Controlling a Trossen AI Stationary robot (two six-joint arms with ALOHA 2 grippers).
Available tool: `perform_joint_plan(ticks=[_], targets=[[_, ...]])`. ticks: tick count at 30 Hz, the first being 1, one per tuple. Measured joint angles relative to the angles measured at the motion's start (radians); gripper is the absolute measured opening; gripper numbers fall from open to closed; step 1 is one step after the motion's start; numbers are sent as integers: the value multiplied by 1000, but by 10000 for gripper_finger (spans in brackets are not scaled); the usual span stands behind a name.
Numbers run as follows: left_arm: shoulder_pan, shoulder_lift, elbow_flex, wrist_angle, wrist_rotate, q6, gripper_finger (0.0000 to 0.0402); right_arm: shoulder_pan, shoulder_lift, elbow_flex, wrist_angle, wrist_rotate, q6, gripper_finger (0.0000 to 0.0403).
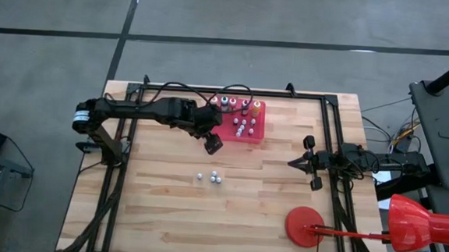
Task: Pick & Place food coloring
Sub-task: Put the small red food coloring bottle into the pink bin
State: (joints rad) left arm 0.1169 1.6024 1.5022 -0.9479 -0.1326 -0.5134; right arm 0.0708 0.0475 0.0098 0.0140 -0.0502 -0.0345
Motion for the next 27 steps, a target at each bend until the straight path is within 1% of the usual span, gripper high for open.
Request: perform_joint_plan(ticks=[3,6,8,12,17,20,23,25,27], targets=[[0,0,-1,-1,3,3,327,0,0,0,0,0,0,8],[1,0,1,-2,29,11,343,0,0,0,0,0,0,8],[1,0,0,-2,61,22,345,0,0,0,0,0,0,8],[-6,0,3,-38,80,61,344,0,0,0,0,0,0,8],[-18,0,-2,-98,176,124,344,0,0,0,0,0,0,8],[-33,0,-2,-124,223,198,344,0,0,0,0,0,0,8],[-56,0,-17,-148,256,317,344,0,0,0,0,0,0,8],[-72,0,-34,-152,256,376,344,0,0,0,0,0,0,8],[-88,0,-53,-155,255,405,344,0,0,0,0,0,0,8]])
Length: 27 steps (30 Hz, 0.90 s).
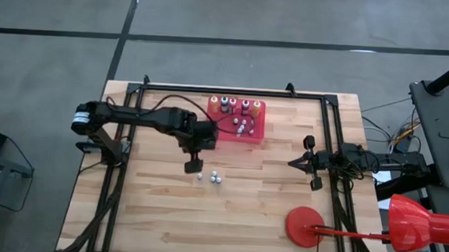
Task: Pick & Place food coloring
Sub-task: Put the small red food coloring bottle into the pink bin
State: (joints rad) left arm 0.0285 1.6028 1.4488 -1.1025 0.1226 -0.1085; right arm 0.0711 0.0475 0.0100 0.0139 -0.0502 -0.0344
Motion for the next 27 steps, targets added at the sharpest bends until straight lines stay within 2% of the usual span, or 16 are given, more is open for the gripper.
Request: perform_joint_plan(ticks=[5,10,21,27], targets=[[-47,1,-42,2,-4,16,344,1,0,0,0,0,0,8],[-86,8,-57,7,-58,17,344,1,0,0,0,0,0,8],[-126,83,-61,54,-69,21,344,0,0,0,0,0,0,8],[-130,136,-61,70,-69,-25,344,0,1,0,0,0,0,8]])
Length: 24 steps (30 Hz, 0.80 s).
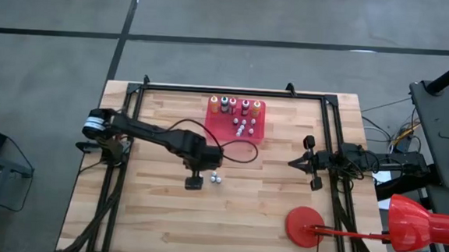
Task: Pick & Place food coloring
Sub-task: Put the small red food coloring bottle into the pink bin
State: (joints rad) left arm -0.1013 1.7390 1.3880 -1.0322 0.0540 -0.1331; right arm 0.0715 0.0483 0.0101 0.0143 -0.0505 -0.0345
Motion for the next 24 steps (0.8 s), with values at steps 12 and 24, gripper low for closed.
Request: perform_joint_plan(ticks=[12,24], targets=[[2,82,-3,21,0,9,344,0,0,0,0,0,0,8],[1,97,-85,117,-10,4,344,0,0,0,0,0,0,8]])
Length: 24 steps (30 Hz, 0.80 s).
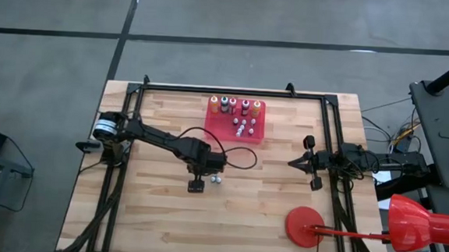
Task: Pick & Place food coloring
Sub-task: Put the small red food coloring bottle into the pink bin
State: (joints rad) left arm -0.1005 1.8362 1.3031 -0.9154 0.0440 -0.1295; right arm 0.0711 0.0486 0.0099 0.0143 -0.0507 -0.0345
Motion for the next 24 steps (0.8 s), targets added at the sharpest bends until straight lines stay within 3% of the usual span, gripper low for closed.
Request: perform_joint_plan(ticks=[18,24], targets=[[-21,0,-73,89,-3,-4,342,0,0,0,0,1,0,8],[-20,0,-81,101,-4,-18,315,1,0,0,0,0,0,8]])
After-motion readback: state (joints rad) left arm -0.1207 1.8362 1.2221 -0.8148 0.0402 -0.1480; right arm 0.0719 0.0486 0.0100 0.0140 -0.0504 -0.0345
